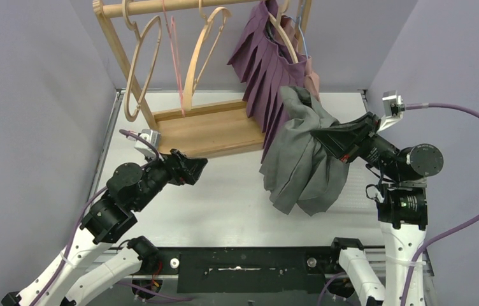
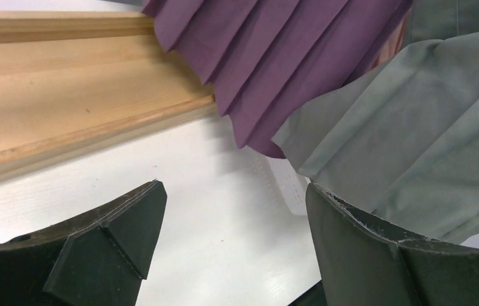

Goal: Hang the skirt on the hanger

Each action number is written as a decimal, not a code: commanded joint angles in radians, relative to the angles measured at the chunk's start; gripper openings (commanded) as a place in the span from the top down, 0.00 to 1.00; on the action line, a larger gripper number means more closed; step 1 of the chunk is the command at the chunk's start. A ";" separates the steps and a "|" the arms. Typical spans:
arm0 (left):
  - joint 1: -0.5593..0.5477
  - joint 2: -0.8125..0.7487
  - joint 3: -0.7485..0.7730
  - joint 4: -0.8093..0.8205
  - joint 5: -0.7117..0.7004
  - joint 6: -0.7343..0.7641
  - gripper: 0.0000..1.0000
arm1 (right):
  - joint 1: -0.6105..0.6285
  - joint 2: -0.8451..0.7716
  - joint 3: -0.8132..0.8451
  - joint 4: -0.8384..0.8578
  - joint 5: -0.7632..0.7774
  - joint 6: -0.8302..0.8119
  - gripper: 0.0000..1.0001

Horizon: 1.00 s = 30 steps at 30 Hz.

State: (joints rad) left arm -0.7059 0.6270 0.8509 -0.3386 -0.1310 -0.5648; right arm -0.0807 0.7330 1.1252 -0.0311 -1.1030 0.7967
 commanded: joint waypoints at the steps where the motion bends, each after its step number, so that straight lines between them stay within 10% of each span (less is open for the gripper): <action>1: 0.003 -0.006 0.008 -0.009 -0.058 -0.045 0.19 | 0.079 0.042 0.058 0.043 0.139 -0.078 1.00; 15: 0.019 0.116 0.179 -0.245 -0.242 -0.144 0.07 | 1.110 0.330 0.065 -0.123 1.461 -0.494 1.00; 22: 0.048 0.090 0.069 -0.312 -0.211 -0.262 0.07 | 1.176 0.421 -0.314 0.131 1.257 -0.343 0.81; 30: 0.132 0.048 -0.228 -0.094 0.035 -0.418 0.07 | 1.170 0.384 -0.414 0.085 1.108 -0.267 0.31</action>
State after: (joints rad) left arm -0.6159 0.6827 0.7170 -0.5838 -0.2398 -0.8795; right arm 1.0882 1.1862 0.6697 -0.0452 0.0364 0.4858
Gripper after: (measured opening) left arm 0.932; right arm 0.626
